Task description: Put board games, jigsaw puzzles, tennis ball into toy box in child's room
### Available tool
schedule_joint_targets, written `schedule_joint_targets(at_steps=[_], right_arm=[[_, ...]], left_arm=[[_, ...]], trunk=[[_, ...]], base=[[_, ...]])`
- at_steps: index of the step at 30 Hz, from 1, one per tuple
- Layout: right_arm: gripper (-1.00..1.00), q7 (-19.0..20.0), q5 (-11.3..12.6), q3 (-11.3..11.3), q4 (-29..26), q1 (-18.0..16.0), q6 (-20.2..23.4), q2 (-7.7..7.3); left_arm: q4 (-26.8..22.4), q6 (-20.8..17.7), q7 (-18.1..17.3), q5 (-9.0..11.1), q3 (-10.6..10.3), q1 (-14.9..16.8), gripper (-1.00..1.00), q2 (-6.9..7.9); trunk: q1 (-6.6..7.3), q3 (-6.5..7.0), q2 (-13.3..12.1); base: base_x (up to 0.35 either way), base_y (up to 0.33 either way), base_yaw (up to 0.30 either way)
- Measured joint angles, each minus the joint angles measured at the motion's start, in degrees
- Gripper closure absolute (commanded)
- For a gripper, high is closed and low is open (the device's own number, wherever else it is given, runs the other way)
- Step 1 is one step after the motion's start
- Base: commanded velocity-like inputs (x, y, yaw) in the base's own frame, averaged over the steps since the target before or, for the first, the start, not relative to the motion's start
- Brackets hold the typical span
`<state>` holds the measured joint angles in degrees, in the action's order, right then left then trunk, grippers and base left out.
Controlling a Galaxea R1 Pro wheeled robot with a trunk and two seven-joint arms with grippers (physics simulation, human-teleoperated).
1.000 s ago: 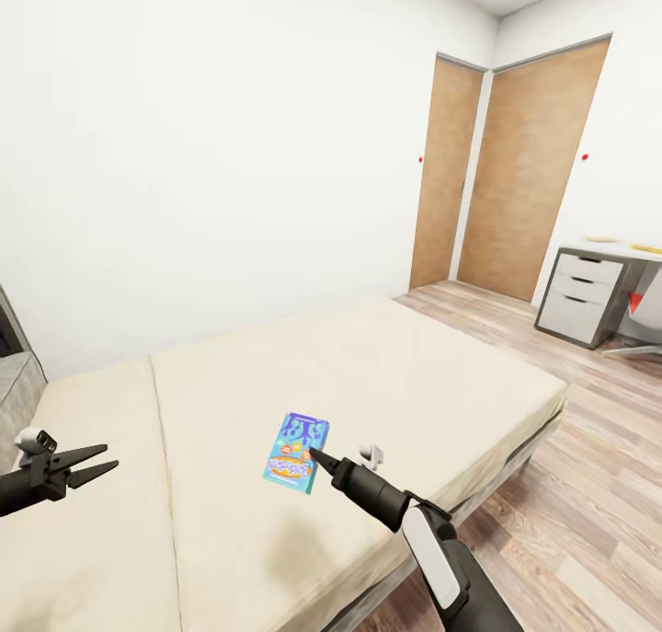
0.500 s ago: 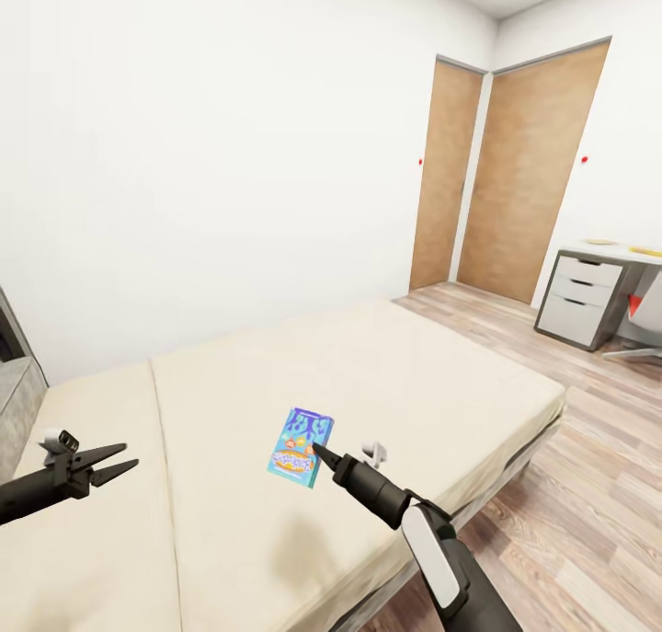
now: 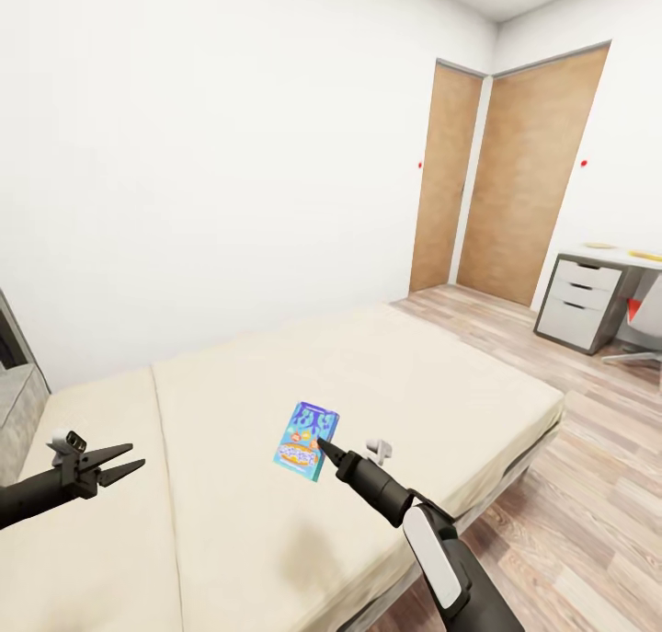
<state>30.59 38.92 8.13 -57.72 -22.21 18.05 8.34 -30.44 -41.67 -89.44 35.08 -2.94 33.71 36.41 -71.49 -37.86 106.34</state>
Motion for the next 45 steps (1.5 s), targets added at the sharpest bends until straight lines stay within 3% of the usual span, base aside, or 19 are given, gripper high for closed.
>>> schedule_joint_targets(at_steps=[12, 15, 20, 24, 38, 45], right_arm=[[1.00, -0.18, -0.01, -0.23, 0.00, 0.00, -0.04, 0.00], [1.00, -1.70, -0.12, -0.37, -0.04, -0.04, 0.37, 0.03], [1.00, -12.90, 0.32, 0.00, -4.26, -0.02, 1.97, -0.05], [1.00, -16.35, 1.01, -0.38, -6.79, 0.00, 5.96, -0.10], [1.00, -17.47, 0.47, 0.10, -9.94, 0.07, 7.82, -0.20], [1.00, -17.71, 0.39, 0.15, -10.61, 0.02, 7.70, -0.20]], left_arm=[[0.00, 0.00, 0.09, -0.07, 0.00, 0.00, -1.00, 0.00], [0.00, 0.00, 0.09, -0.09, 0.00, 0.00, -1.00, 0.00], [0.00, 0.04, 0.09, -0.10, 0.00, -0.01, -1.00, 0.00], [0.00, 0.08, 0.14, -0.10, 0.00, 0.00, -1.00, 0.00], [0.06, 0.17, 0.40, -0.20, -0.06, 0.00, -1.00, 0.03], [0.09, 0.17, 4.58, -0.10, -0.01, 0.01, -1.00, 0.08]], trunk=[[2.64, 2.15, -4.81], [3.30, 2.69, -6.02], [4.39, 3.59, -8.02], [5.27, 4.31, -9.63], [8.35, 6.83, -15.24], [9.89, 8.08, -18.05]], base=[[0.000, 0.000, 0.000], [0.000, 0.000, 0.000], [0.000, 0.000, 0.000], [0.000, 0.000, 0.000], [0.000, 0.000, 0.000], [0.000, 0.000, 0.000]])
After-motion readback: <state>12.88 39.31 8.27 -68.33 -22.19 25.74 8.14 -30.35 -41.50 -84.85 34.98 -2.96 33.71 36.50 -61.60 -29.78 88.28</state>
